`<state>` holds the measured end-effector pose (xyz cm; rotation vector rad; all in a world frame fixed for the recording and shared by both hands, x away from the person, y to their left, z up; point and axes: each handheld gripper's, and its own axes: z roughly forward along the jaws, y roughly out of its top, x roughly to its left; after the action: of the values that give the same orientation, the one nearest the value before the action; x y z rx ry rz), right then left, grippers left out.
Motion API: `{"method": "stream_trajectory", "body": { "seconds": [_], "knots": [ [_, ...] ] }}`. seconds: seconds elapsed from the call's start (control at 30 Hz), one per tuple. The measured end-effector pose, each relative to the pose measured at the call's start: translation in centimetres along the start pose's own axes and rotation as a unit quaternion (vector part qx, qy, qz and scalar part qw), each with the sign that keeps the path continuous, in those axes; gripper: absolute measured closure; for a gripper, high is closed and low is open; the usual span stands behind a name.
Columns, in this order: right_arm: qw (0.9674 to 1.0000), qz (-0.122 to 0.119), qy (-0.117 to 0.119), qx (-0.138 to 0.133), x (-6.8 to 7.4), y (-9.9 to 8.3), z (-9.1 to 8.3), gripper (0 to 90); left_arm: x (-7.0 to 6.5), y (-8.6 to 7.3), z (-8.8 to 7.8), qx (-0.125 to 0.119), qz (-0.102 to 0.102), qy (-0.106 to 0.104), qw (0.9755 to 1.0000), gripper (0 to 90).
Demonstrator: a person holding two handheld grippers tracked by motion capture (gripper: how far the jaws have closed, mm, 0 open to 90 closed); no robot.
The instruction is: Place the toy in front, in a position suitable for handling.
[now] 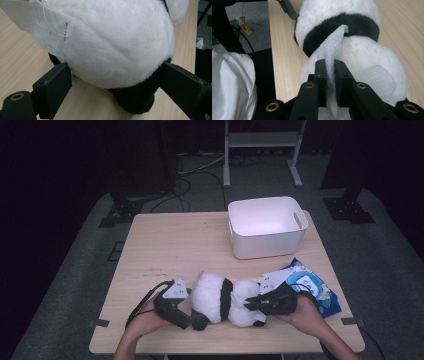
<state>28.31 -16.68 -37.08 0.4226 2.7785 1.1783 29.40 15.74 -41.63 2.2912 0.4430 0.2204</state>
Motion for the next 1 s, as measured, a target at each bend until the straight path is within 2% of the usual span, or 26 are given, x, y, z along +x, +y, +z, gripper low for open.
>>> {"method": "stream_trajectory", "body": {
  "seconds": [0.2,0.53,0.7,0.77,0.83,0.87,1.0],
  "knots": [
    [0.9998,-0.015,0.014,0.001,0.4,1.4,1.5,80.8,0.1,-0.1,0.0,0.002,0.001,-0.002,1.0000,9.5],
    [0.9975,-0.056,0.043,0.004,1.0,6.4,5.6,80.9,0.3,-0.3,-0.6,-0.003,-0.002,-0.005,1.0000,9.5],
    [0.9969,-0.060,0.051,0.005,0.7,8.2,7.3,80.8,0.5,-0.5,-1.1,-0.009,-0.006,-0.004,0.9999,9.5],
    [0.9972,-0.054,0.052,0.003,0.5,8.8,7.8,80.7,0.5,-0.5,-1.3,-0.013,-0.011,-0.002,0.9999,9.5],
    [0.9970,-0.056,0.052,0.013,0.4,9.2,8.1,76.8,0.6,-0.5,-1.3,-0.012,-0.010,-0.001,0.9999,9.5],
    [0.9969,-0.058,0.052,0.014,0.4,9.3,8.0,71.7,0.5,-0.5,-1.3,-0.013,-0.011,-0.001,0.9998,9.5],
    [0.9970,-0.063,0.044,0.012,0.4,9.0,6.9,61.7,0.4,-0.4,-1.2,-0.012,-0.008,0.002,0.9999,9.5]
  ]
}}
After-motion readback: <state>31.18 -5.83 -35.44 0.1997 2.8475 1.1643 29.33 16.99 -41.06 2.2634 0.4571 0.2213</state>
